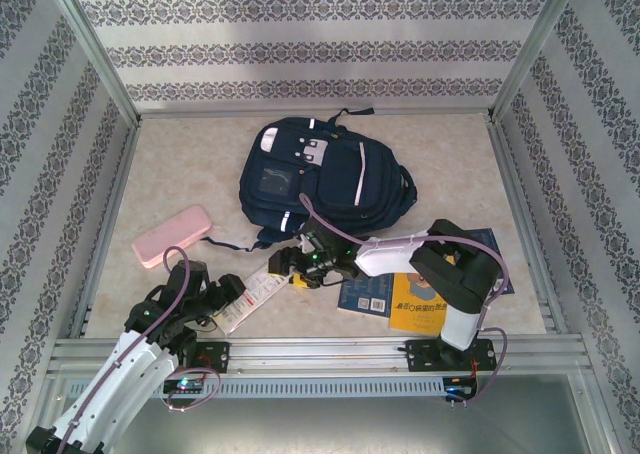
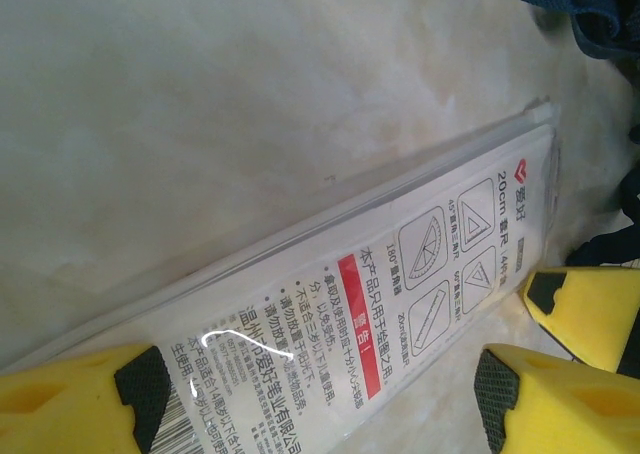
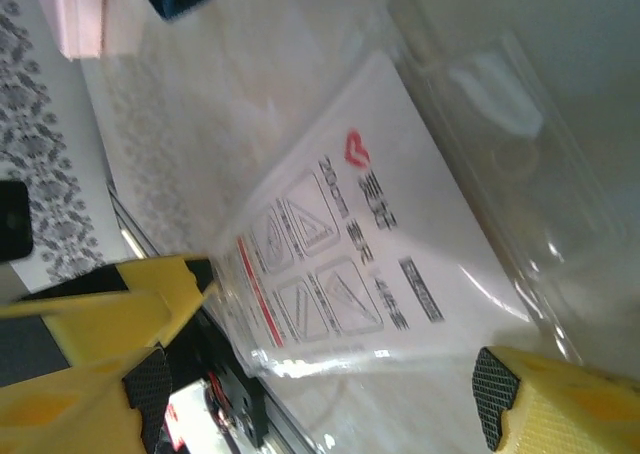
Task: Pack the student bag
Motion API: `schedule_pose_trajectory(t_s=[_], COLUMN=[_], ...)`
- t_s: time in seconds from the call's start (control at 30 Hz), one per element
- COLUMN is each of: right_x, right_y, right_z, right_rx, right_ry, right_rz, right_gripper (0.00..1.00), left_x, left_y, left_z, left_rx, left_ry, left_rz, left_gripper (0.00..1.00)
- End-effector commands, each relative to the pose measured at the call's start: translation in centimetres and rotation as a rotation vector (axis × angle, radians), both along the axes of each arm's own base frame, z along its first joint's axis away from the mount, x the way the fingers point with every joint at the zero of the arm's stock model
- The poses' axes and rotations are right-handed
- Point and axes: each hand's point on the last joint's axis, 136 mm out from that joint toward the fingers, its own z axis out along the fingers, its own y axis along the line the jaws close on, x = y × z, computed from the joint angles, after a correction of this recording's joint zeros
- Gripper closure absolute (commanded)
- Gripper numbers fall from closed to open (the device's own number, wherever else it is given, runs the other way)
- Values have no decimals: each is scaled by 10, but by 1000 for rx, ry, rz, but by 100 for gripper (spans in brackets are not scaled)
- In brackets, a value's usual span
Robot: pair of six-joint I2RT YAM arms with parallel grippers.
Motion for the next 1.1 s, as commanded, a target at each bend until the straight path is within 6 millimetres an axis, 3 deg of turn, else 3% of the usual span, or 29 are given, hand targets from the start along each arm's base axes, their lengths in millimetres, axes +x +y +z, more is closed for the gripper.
schedule_pose_trajectory(t_s=[0.0,0.17,0.3,0.6,0.73,0.93,1.07], right_x=[21,34,34,-21,-34,-42,-32], right_y=[8,17,7,-33,-47,-28,-15], right_z=[-1,4,10,8,5,-3,-4], right_rx=[39,62,10,-171,-185,-152,-120], right_ry=[8,6,-43,-49,-10,106,116], right_rz=[-113,-162,-174,-74,-65,-78,-155], right_gripper=[21,21,21,22,21,21,23], left_x=[-18,-14,-4,23,37,56,66], left_y=[3,-1,-5,1,7,7,-6], left_z=[-35,-30,-12,11,17,22,33], left_rx=[14,-15,-24,78,141,195,139], left_ry=[87,66,17,-6,-21,-32,-84], left_rz=[-22,-17,-28,-27,-13,-23,-56], left_gripper=[17,18,17,12,10,10,10])
